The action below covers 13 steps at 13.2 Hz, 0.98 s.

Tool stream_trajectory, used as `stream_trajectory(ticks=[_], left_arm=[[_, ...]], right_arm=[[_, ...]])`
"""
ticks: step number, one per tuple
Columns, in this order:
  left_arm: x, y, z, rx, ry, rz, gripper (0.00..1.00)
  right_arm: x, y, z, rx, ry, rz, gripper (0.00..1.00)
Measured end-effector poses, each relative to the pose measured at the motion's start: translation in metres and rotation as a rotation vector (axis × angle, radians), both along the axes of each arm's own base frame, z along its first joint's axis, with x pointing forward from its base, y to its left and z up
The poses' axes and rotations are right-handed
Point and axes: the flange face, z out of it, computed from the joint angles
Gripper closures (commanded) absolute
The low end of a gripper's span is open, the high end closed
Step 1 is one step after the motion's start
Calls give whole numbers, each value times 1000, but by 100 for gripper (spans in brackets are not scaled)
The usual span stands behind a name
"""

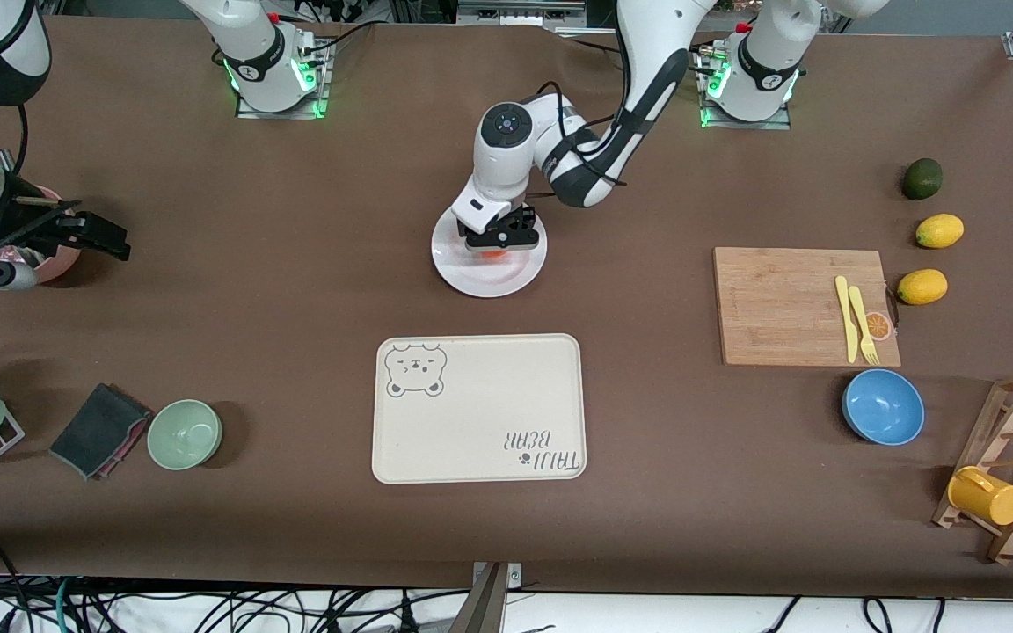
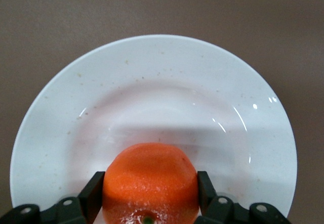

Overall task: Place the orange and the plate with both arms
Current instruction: 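Carry the orange with the left gripper over the white plate, then lower the orange onto the plate and open the left gripper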

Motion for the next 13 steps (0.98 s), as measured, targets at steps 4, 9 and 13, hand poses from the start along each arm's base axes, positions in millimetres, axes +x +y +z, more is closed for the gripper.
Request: stream_trajectory(ticks=[4, 9, 13], left_arm=[[43, 19, 37, -5, -44, 62, 0], [127, 149, 177, 100, -11, 110, 0], [163, 316, 276, 135, 54, 39, 0]], right_arm=[[4, 20, -15, 47, 28, 32, 0], [5, 91, -79, 267, 197, 69, 0], [-5, 115, -178, 469, 293, -7, 0]])
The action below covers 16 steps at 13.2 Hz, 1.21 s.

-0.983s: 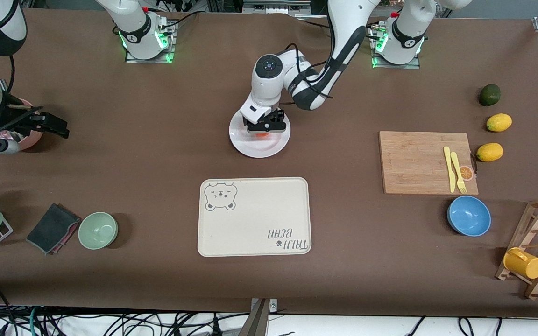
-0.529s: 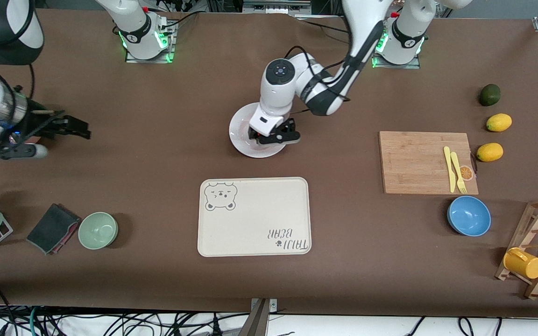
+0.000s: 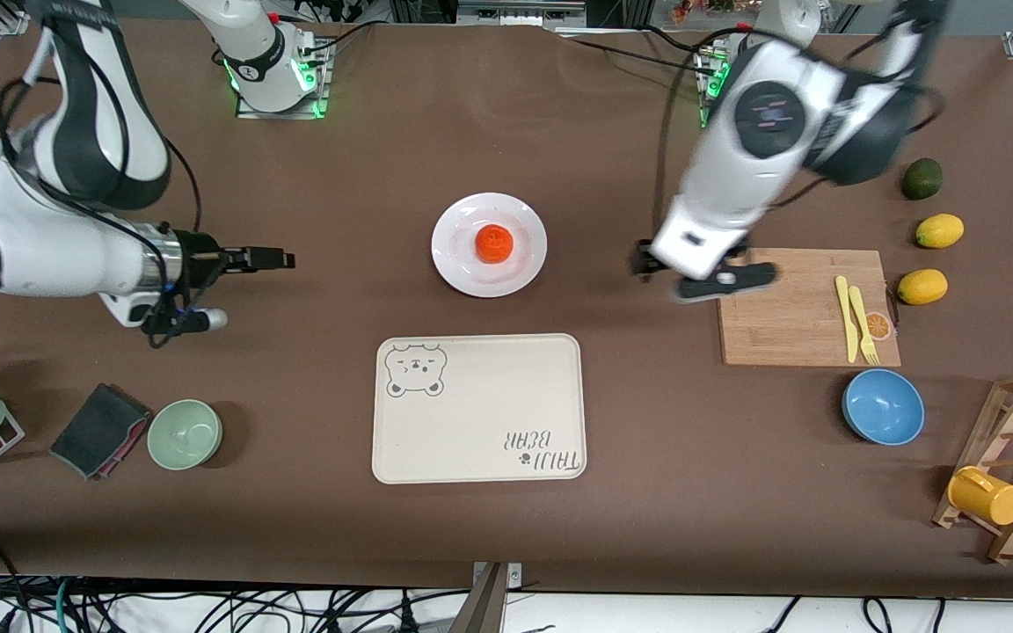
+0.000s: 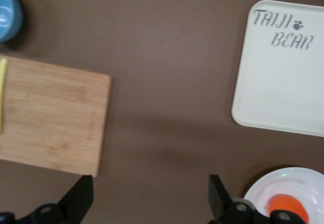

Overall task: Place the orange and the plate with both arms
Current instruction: 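Retract the left gripper while the right gripper grasps the plate rim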

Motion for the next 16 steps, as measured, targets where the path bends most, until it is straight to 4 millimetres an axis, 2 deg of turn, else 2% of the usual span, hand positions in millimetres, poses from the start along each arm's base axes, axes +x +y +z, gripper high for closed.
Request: stream_trajectory(ticks=[2, 4, 6, 8, 10, 13, 16], left_arm=[[-7, 68, 34, 16, 55, -27, 0], [-13, 130, 59, 9, 75, 2, 0], [-22, 172, 78, -4, 74, 44, 0], [-31, 187, 93, -10, 64, 69, 0], [-38, 189, 99, -12, 62, 73, 0], [-36, 190, 88, -9, 88, 75, 0], [-34, 191, 84, -8, 95, 78, 0]], right_arm=[[-28, 13, -44, 102, -10, -30, 0], [-63, 18, -80, 193, -21, -53, 0], [-87, 23, -105, 244, -36, -65, 0], [-101, 43, -122, 244, -48, -69, 0], [-109, 72, -139, 241, -63, -80, 0], [-122, 106, -170, 232, -67, -103, 0], [-132, 128, -194, 226, -67, -122, 0]])
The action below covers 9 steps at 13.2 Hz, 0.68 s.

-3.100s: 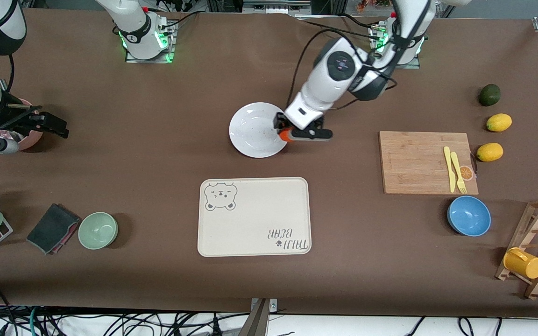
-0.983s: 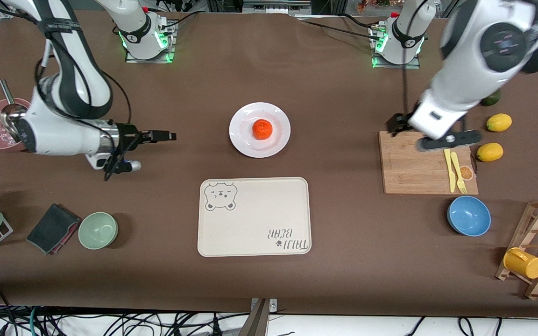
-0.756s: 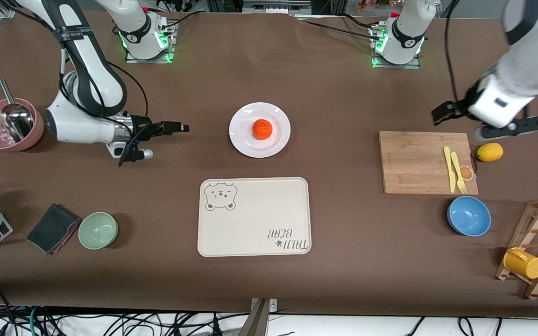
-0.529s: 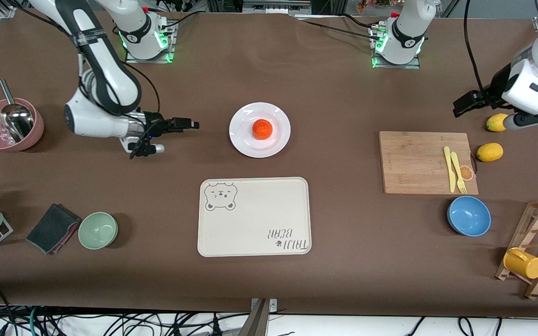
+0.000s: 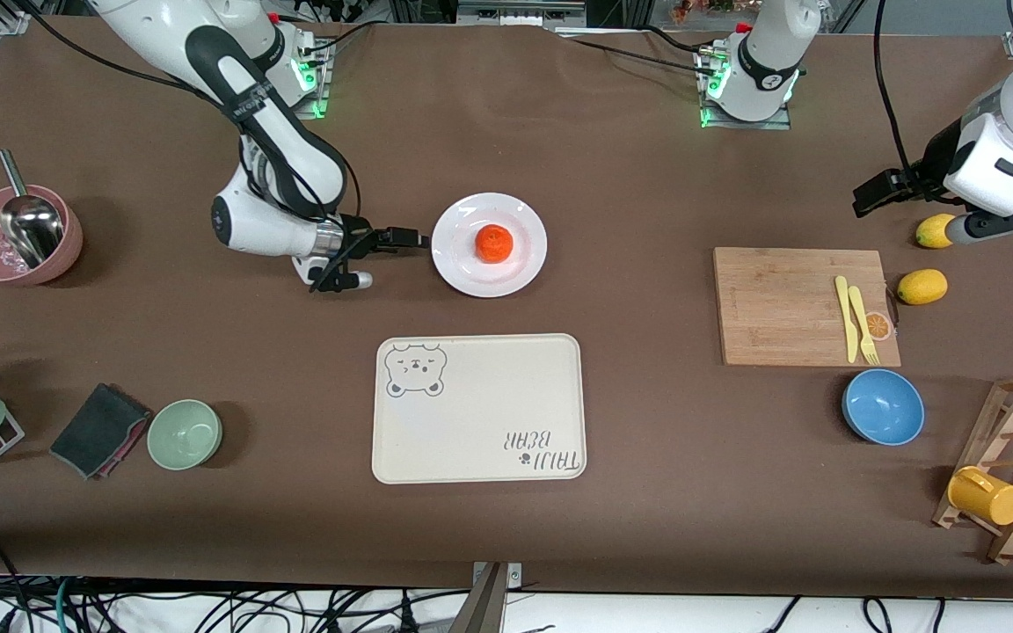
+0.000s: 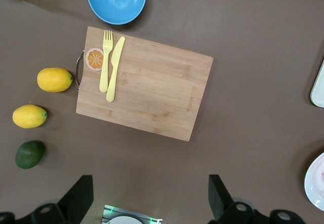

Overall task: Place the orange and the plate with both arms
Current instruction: 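Retract the left gripper while the right gripper grasps the plate rim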

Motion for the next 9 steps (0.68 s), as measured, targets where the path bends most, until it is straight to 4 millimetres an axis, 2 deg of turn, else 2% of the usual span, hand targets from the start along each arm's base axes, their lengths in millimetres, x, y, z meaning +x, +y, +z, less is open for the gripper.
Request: stream_trajectory(ticks=[4, 5, 6, 7, 9], left_arm=[[1, 16, 0, -3, -1, 30, 0], [1, 14, 0, -26, -1, 35, 0], [2, 8, -1, -62, 1, 38, 0], [3, 1, -3, -77, 4, 33, 0], [5, -3, -6, -85, 6, 32, 0]], right_arm=[[-3, 22, -12, 9, -11, -32, 0], [-5, 27, -14, 5, -13, -39, 1], [-6, 31, -16, -1, -19, -44, 12], [-6, 35, -18, -3, -25, -48, 33], [-5, 44, -19, -8, -43, -48, 83]])
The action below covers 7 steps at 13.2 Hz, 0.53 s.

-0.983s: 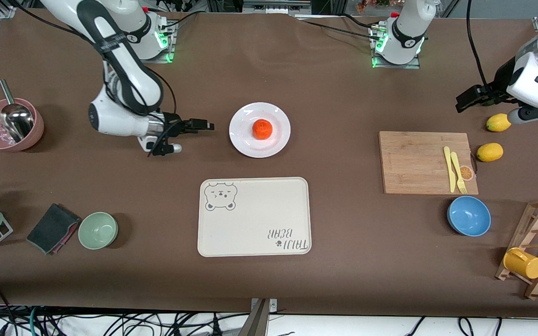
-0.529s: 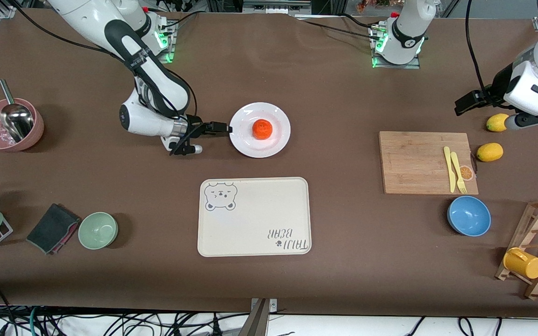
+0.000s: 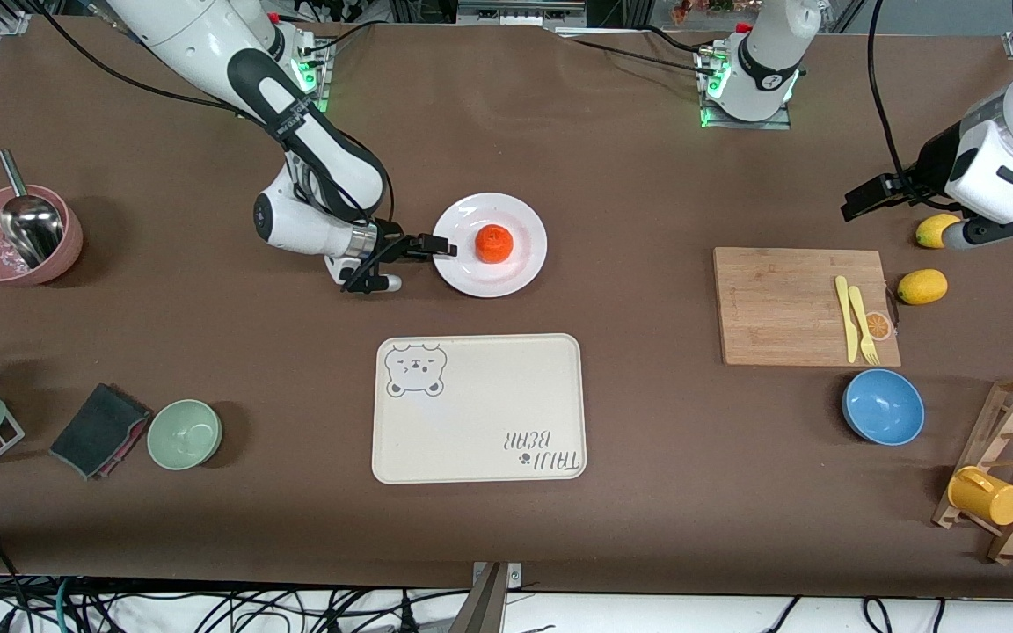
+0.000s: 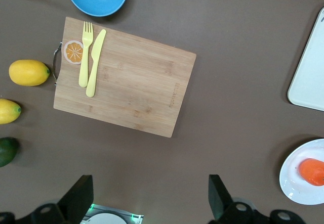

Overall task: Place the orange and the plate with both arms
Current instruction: 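Retract the left gripper while the right gripper grasps the plate rim, then slide the plate with the right gripper onto the bear tray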

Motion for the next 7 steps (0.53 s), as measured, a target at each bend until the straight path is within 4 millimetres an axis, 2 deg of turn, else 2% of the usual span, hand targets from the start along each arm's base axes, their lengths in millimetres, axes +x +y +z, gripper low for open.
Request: stream_trajectory(ticks=[1, 2, 4, 7], left_arm=[[1, 2, 1, -1, -3, 4, 0], [2, 5, 6, -1, -15, 10, 0], [5, 12, 20, -1, -45, 24, 0], [7, 17, 21, 0, -49, 32, 0]], right_arm=[[0, 3, 0, -2, -11, 5, 97], [0, 4, -1, -3, -21, 10, 100], [1, 3, -1, -6, -34, 13, 100], [5, 5, 4, -1, -59, 14, 100]])
